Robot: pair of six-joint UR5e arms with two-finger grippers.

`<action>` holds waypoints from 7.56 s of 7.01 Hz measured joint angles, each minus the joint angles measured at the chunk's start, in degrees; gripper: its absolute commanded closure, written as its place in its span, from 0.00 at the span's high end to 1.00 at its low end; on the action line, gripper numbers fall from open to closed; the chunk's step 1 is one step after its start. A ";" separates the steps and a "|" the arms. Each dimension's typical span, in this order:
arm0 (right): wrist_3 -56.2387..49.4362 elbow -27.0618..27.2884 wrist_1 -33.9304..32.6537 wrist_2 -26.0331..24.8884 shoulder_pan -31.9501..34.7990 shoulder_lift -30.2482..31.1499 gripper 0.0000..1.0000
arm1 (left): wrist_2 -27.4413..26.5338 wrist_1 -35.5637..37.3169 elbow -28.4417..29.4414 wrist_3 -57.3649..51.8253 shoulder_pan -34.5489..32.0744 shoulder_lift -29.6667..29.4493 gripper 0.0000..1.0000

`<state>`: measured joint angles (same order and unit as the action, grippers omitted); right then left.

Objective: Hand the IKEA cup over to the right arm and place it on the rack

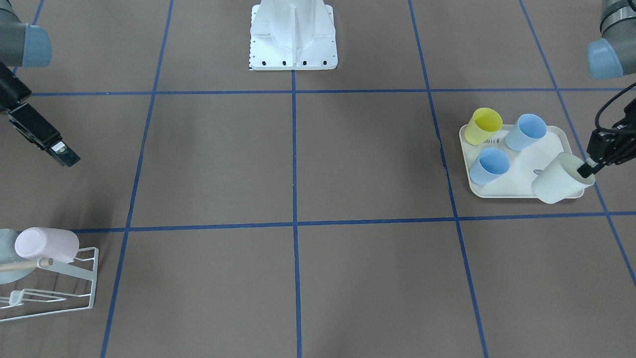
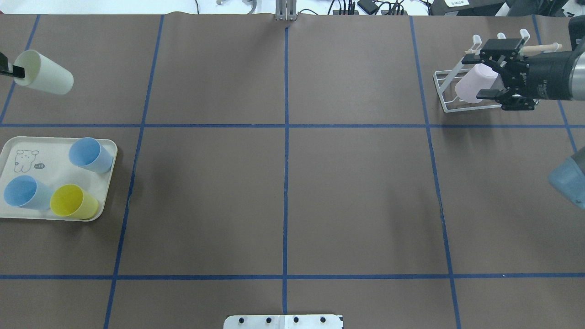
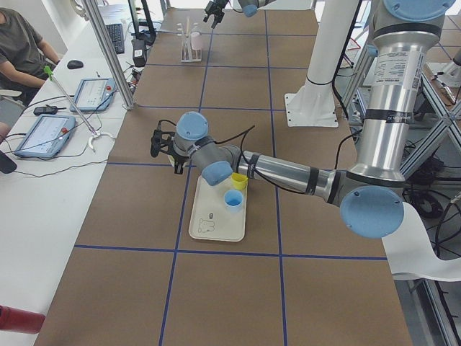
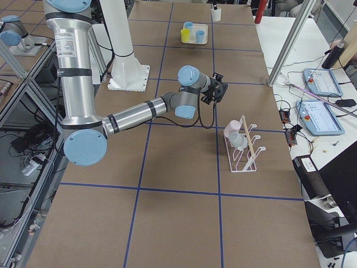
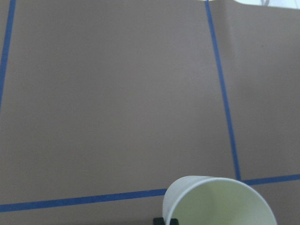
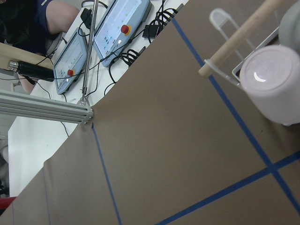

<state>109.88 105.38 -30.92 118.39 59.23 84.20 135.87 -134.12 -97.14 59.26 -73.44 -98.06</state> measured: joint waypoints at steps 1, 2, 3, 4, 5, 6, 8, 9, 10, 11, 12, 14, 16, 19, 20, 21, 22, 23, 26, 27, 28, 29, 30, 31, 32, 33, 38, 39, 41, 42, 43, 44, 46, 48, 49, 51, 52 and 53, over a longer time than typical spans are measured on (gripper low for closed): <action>5.25 0.27 0.17 -0.04 -1.31 -1.39 1.00 | 0.05 -5.81 -0.88 12.45 3.42 -2.44 0.00; 9.21 1.01 0.45 -0.22 -2.75 -2.17 1.00 | -1.03 -12.52 -0.93 24.92 7.90 -5.22 0.00; 13.39 1.71 0.61 -0.47 -4.04 -3.47 1.00 | -3.79 -17.29 -1.01 35.23 12.02 -8.20 0.00; 18.58 1.99 0.66 -1.63 -5.95 -6.02 1.00 | -8.41 -20.52 -1.11 44.54 16.63 -11.81 0.00; 23.85 2.02 0.68 -3.72 -8.40 -8.96 1.00 | -14.46 -23.25 -1.08 52.48 21.62 -15.57 0.00; 28.16 2.02 0.82 -5.67 -10.63 -11.72 1.00 | -20.78 -26.63 -1.00 57.75 26.88 -18.20 0.00; 33.92 1.18 7.67 -10.73 -14.68 -13.94 1.00 | -30.02 -34.27 -0.57 61.83 34.57 -19.76 0.00; 37.02 0.67 10.99 -13.19 -16.12 -14.14 1.00 | -31.97 -35.79 -0.19 62.32 36.31 -20.51 0.00; 38.61 0.45 12.38 -15.05 -17.31 -14.28 1.00 | -32.70 -36.25 0.81 62.49 37.12 -22.09 0.00; 39.27 0.39 12.85 -16.56 -18.35 -14.36 1.00 | -32.95 -36.25 2.10 62.58 37.47 -24.06 0.00; 39.91 0.39 13.03 -17.47 -19.05 -14.39 1.00 | -33.04 -36.13 3.18 62.67 37.62 -25.67 0.00; 41.76 0.38 13.18 -18.06 -19.45 -14.48 1.00 | -33.10 -36.02 3.88 62.73 37.76 -26.75 0.00; 43.70 0.36 13.24 -18.90 -19.50 -14.50 1.00 | -33.09 -36.03 3.95 62.82 37.94 -27.01 0.00; 46.99 0.35 13.25 -21.27 -19.68 -14.51 1.00 | -33.13 -35.98 3.95 63.33 38.25 -27.44 0.00; 47.39 0.35 13.28 -21.62 -19.92 -14.49 1.00 | -33.15 -35.93 4.05 63.39 38.27 -27.76 0.00; 47.45 0.35 13.31 -21.74 -20.17 -14.45 0.99 | -33.19 -35.89 4.23 63.42 38.28 -28.03 0.00; 47.37 0.38 13.36 -21.76 -20.31 -14.43 0.97 | -33.21 -35.87 4.39 63.43 38.28 -28.17 0.00; 47.21 0.43 13.67 -21.73 -20.34 -14.42 0.91 | -33.19 -35.87 4.56 63.42 38.28 -28.21 0.00; 47.26 0.42 15.57 -21.75 -20.44 -13.99 0.00 | -33.13 -35.86 4.70 63.49 38.28 -28.24 0.60; 47.32 0.48 15.73 -21.74 -20.44 -13.93 0.00 | -33.10 -35.86 4.68 63.49 38.28 -28.23 0.82; 47.25 0.66 15.77 -21.76 -20.38 -13.84 0.00 | -33.07 -35.88 4.57 63.43 38.22 -28.16 0.83; 46.72 0.86 15.78 -21.71 -20.22 -13.55 0.00 | -33.03 -35.92 4.39 63.28 37.97 -28.04 0.83; 43.48 1.05 15.74 -21.66 -19.77 -12.36 0.00 | -32.98 -35.92 4.24 62.94 37.51 -27.81 0.83; 35.55 1.30 15.70 -21.65 -19.22 -9.77 0.00 | -32.94 -35.89 4.19 62.62 36.74 -27.31 0.83; 25.06 1.52 15.53 -21.54 -18.13 -6.12 0.00 | -32.87 -35.82 4.25 62.44 35.78 -26.77 0.82; 14.08 1.27 15.21 -21.35 -15.70 -2.06 0.00 | -32.79 -35.35 4.39 62.16 34.98 -26.47 0.82; -29.94 -3.09 4.04 -21.63 1.23 5.01 0.00 | -32.75 -32.57 4.56 60.38 34.45 -26.34 0.82; -37.78 -4.10 1.35 -21.72 4.39 5.01 0.00 | -32.76 -32.54 4.71 60.37 34.49 -26.32 0.82; -49.85 -7.66 -0.01 -21.77 8.90 5.01 0.00 | -32.80 -32.50 4.94 60.32 34.56 -26.31 0.82; -54.34 -9.66 0.17 -21.76 9.97 5.03 0.00 | -32.84 -32.44 5.05 60.34 34.65 -26.28 0.83; -56.50 -11.21 0.27 -21.76 10.36 5.06 0.00 | -32.88 -32.38 5.16 60.35 34.69 -26.25 0.83; -57.39 -12.84 0.36 -21.71 10.47 5.06 0.00 | -32.92 -32.36 5.32 60.36 34.71 -26.25 0.83; -57.81 -14.78 0.45 -21.63 10.45 4.95 0.00 | -33.01 -32.25 5.38 60.36 34.72 -26.30 0.83; -57.84 -15.91 0.45 -21.64 10.39 4.13 0.00 | -33.04 -32.20 5.38 60.36 34.71 -26.31 0.83; -57.84 -16.26 0.41 -21.68 10.39 3.33 0.00 | -33.04 -32.18 5.38 60.36 34.69 -26.31 0.83; -57.58 -17.48 0.42 -21.70 10.26 2.40 0.00 | -33.04 -32.17 5.29 60.36 34.65 -26.31 0.83; -57.43 -18.39 0.48 -21.69 10.18 2.12 0.00 | -33.04 -32.17 5.21 60.36 34.62 -26.31 0.83; -57.31 -18.97 0.50 -21.65 10.16 1.99 0.00 | -33.04 -32.17 5.16 60.36 34.61 -26.31 0.82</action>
<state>52.57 86.41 -30.42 96.73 69.39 86.20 102.83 -166.29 -91.97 119.62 -38.83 -124.37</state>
